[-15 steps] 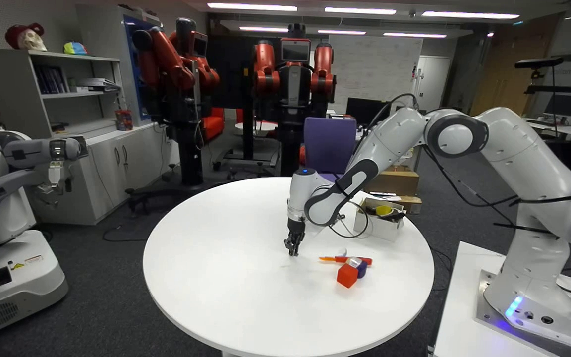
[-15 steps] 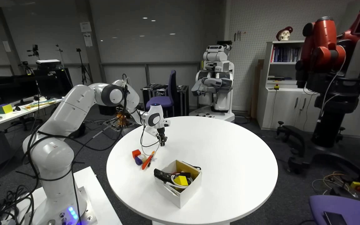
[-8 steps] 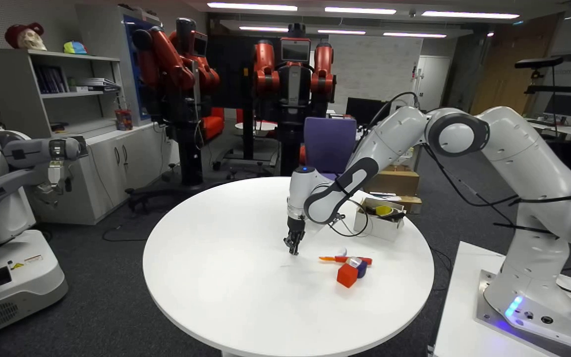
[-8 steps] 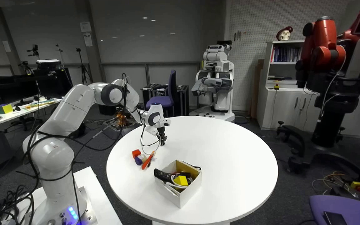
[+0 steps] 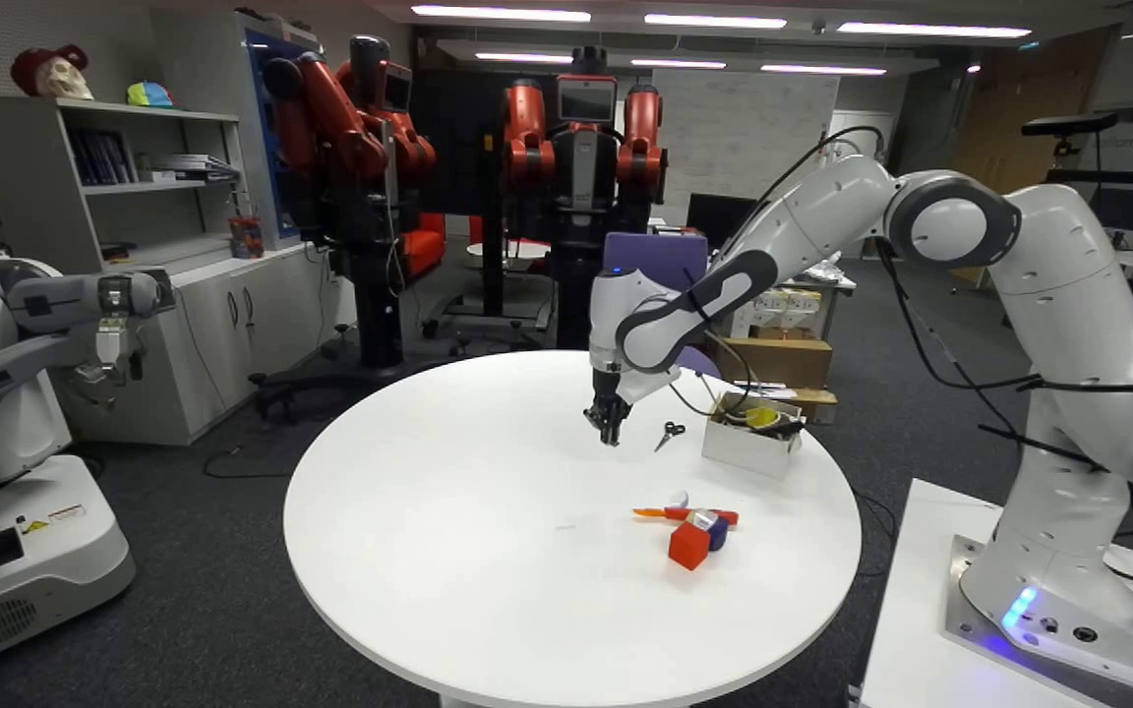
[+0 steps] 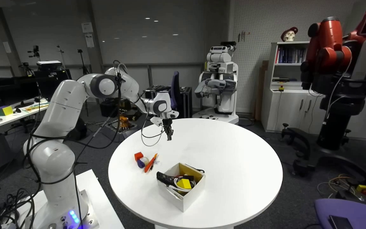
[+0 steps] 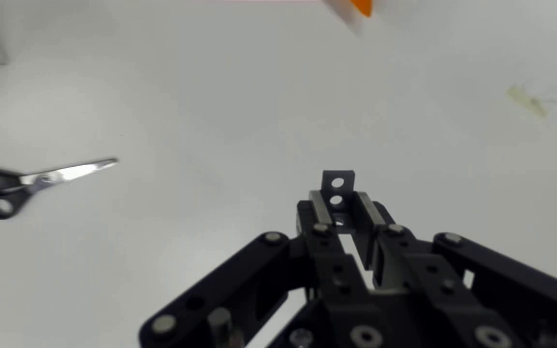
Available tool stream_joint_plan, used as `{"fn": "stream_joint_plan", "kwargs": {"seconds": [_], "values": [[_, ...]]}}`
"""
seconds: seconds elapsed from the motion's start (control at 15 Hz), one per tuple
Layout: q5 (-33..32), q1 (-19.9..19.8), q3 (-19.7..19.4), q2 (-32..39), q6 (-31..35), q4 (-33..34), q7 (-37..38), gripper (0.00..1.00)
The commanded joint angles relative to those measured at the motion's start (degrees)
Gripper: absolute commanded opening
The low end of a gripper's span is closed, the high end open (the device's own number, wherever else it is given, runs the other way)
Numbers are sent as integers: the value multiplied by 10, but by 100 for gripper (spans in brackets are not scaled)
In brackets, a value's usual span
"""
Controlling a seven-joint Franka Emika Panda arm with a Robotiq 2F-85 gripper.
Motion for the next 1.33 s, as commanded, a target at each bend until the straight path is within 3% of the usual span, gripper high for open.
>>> {"fn": "stream_joint_plan", "kwargs": {"seconds": [0.0, 0.13, 0.53, 1.0, 1.07, 1.13, 1.27], "values": [[-47, -24, -41, -85, -60, -70, 61, 4], [-68, -48, -58, -104, -91, -86, 72, 4], [-131, -112, -103, -63, -137, -81, 140, 4], [-187, -132, -113, -23, -179, -80, 177, 4], [-192, -131, -113, -24, -184, -82, 178, 21], [-190, -132, -108, -23, -188, -82, 174, 43], [-190, -132, -104, -32, -188, -86, 172, 47]]}}
